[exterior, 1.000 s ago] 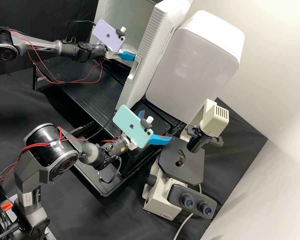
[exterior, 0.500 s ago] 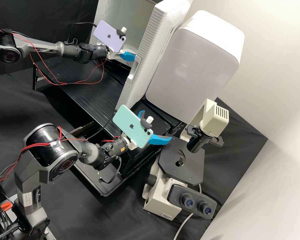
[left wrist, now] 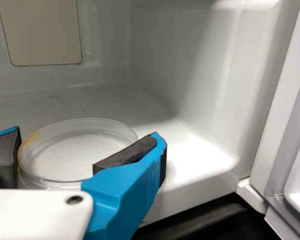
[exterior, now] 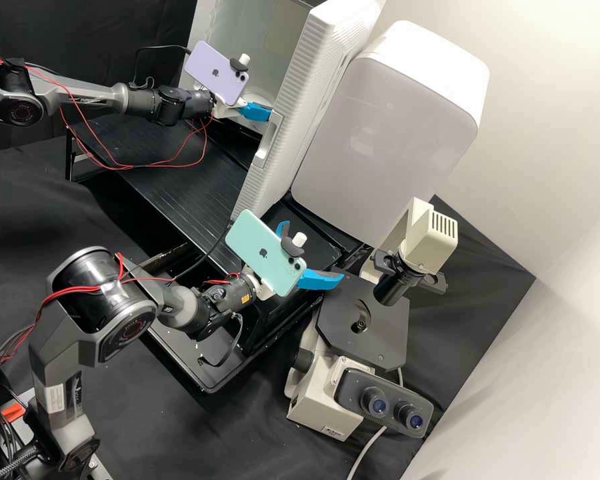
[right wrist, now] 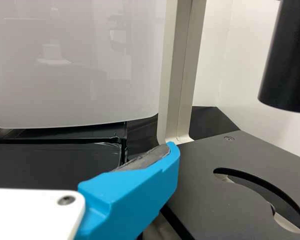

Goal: Place the petri dish in the incubator

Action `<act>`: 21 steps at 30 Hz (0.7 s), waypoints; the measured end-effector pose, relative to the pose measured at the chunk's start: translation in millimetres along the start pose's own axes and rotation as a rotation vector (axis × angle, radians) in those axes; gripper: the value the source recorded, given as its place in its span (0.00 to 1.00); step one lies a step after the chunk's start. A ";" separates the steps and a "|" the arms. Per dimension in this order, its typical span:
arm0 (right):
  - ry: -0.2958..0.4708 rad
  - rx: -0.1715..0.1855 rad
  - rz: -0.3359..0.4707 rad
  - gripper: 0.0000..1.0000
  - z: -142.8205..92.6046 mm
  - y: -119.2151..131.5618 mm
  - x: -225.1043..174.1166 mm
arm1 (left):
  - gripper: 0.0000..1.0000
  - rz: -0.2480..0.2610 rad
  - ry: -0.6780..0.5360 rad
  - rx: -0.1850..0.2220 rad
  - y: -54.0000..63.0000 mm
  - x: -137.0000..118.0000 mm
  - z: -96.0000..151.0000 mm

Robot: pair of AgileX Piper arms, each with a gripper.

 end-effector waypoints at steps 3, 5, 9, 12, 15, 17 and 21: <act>0.000 0.000 0.000 1.00 0.0 0.0 0.0 | 1.00 0.001 0.005 0.001 0.4 0.4 -1.4; 0.000 0.000 0.000 1.00 0.0 0.0 0.0 | 1.00 0.002 0.007 0.000 0.8 0.8 -2.6; 0.000 0.000 0.000 1.00 0.0 0.0 0.0 | 1.00 0.002 0.009 0.001 1.2 1.1 -3.7; 0.000 0.000 0.000 1.00 0.0 0.0 0.0 | 1.00 0.001 0.011 0.002 0.6 1.2 -4.1; 0.000 0.000 0.000 1.00 0.0 0.0 0.0 | 1.00 -0.004 0.013 0.004 -1.2 1.3 -4.6; 0.000 0.000 0.000 1.00 0.0 0.0 0.0 | 1.00 -0.007 0.014 0.005 -2.1 1.4 -4.9; 0.000 0.000 0.000 1.00 0.0 0.0 0.0 | 1.00 -0.020 0.018 0.010 -5.1 -0.3 -6.5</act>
